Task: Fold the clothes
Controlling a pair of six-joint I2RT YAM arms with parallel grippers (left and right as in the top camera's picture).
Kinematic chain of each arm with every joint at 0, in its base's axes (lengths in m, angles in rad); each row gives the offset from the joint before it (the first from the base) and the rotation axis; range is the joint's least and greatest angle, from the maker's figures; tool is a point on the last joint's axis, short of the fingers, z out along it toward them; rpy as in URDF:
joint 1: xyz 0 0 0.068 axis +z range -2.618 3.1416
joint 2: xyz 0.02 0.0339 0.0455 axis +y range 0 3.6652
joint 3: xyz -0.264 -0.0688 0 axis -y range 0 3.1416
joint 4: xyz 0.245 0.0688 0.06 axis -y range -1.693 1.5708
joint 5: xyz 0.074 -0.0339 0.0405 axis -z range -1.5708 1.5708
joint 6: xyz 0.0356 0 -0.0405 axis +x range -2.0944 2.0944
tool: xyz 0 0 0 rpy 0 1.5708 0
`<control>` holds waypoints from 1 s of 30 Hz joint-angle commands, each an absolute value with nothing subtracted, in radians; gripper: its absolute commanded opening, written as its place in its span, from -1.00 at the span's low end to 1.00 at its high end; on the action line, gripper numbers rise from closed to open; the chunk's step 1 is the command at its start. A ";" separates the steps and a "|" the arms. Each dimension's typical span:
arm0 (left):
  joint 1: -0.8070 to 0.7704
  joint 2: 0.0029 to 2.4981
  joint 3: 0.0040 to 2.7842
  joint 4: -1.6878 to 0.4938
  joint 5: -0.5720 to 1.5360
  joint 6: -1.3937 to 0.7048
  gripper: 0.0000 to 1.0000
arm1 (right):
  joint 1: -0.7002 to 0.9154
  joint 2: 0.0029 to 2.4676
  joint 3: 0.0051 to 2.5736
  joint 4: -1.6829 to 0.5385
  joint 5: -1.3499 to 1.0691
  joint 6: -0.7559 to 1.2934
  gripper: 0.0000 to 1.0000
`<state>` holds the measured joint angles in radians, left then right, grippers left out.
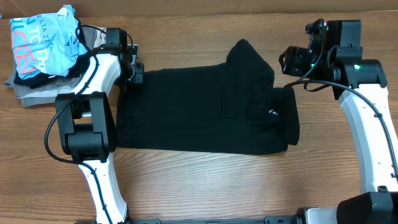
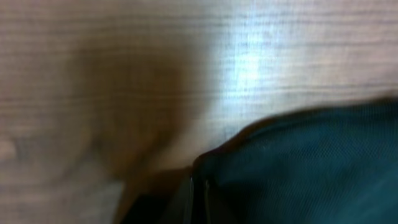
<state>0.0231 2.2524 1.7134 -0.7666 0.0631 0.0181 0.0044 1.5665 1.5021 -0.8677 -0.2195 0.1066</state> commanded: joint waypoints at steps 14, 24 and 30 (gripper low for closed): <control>0.006 2.274 2.075 -1.111 0.041 -0.007 -0.92 | 0.085 2.011 1.687 -0.554 -0.074 0.025 0.24; -0.001 2.274 2.075 -1.120 0.031 -0.007 -0.92 | 0.089 2.223 1.711 -0.410 -0.053 0.014 0.20; -0.002 2.274 2.075 -1.118 0.017 -0.007 -0.92 | 0.086 2.294 1.711 -0.405 -0.033 0.034 0.20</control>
